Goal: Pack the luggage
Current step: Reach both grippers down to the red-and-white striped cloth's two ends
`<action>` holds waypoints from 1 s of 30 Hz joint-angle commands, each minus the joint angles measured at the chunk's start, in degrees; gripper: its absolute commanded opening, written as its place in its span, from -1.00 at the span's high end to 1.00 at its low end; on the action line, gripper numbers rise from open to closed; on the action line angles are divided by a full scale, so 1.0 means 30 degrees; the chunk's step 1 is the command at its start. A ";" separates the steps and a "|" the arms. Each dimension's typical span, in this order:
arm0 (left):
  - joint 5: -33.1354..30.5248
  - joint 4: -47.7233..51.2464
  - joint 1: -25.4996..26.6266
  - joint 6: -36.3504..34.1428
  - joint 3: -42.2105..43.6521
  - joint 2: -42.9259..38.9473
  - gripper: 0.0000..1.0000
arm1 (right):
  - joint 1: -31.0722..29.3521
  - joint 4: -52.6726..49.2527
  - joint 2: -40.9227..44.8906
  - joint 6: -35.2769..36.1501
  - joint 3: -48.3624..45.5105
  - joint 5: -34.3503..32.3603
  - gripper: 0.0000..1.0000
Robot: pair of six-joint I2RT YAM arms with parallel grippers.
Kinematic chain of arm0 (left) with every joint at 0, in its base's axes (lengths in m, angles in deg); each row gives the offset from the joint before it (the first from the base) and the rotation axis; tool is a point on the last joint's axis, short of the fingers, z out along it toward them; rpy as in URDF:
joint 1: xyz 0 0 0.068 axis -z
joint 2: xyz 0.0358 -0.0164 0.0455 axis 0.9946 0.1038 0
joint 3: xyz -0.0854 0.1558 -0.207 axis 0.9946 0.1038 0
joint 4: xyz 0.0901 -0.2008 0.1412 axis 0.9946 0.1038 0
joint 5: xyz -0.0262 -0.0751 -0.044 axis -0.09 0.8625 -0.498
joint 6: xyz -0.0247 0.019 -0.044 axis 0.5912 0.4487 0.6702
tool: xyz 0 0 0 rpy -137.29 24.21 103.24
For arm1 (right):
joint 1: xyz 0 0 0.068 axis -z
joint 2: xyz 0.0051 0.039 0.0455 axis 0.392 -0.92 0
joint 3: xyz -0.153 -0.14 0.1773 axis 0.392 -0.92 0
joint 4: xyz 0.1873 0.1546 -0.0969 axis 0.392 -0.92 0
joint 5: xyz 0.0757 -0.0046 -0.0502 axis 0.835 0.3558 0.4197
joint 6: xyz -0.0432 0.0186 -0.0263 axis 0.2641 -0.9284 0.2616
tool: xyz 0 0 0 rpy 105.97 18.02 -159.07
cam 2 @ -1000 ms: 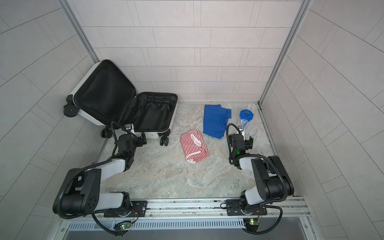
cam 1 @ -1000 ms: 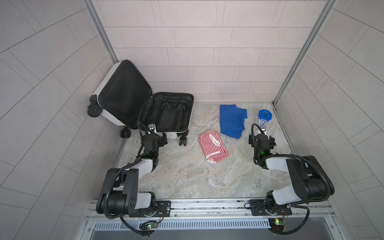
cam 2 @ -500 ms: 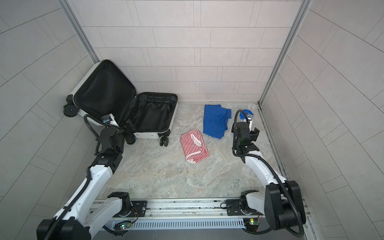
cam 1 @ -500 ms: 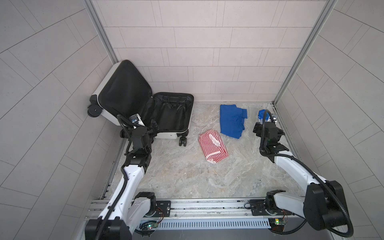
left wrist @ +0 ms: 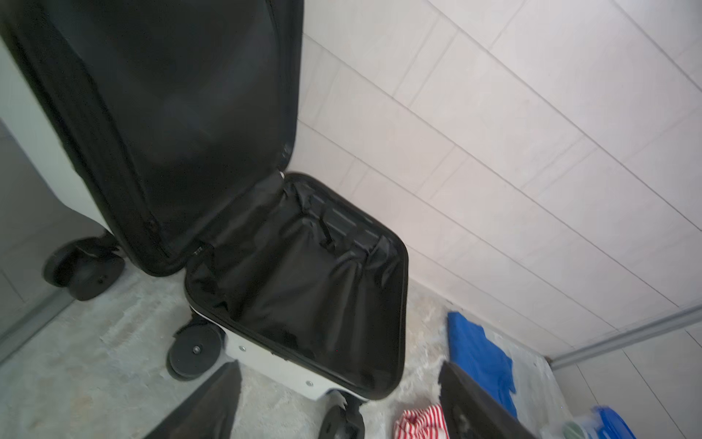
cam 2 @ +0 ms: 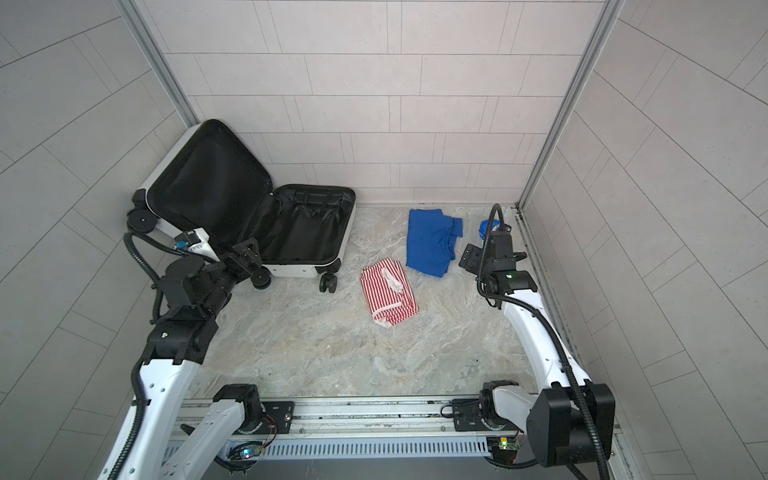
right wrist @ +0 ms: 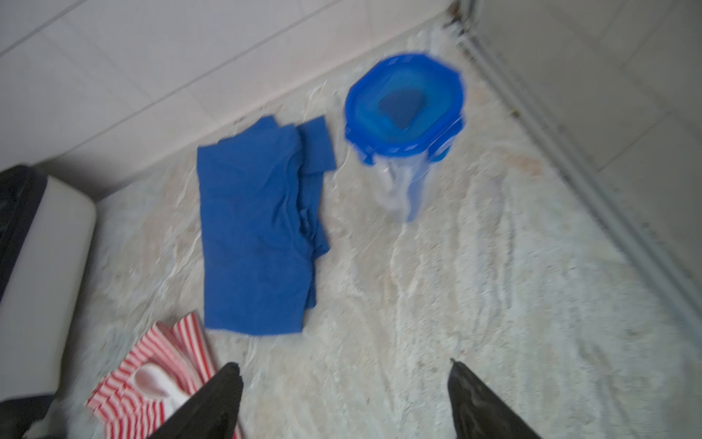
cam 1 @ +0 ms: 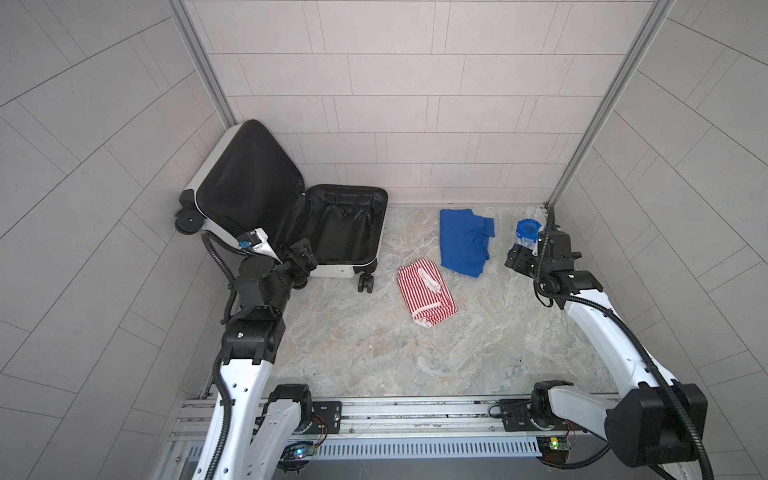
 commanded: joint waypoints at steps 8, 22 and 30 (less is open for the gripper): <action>0.0732 0.1272 0.6356 0.4917 0.2125 -0.0303 -0.66 | -0.5152 -0.1194 -0.4021 -0.0513 0.0804 0.2685 -0.75; 0.0007 -0.5774 1.3759 1.0332 0.3811 0.8419 -0.77 | -0.7168 -0.0002 -0.9447 0.0305 0.2694 0.4448 -0.71; 0.0555 -0.7323 1.3759 1.1545 0.3008 1.2454 -0.79 | -0.7282 0.0203 -1.1487 0.0497 0.3644 0.4996 -0.71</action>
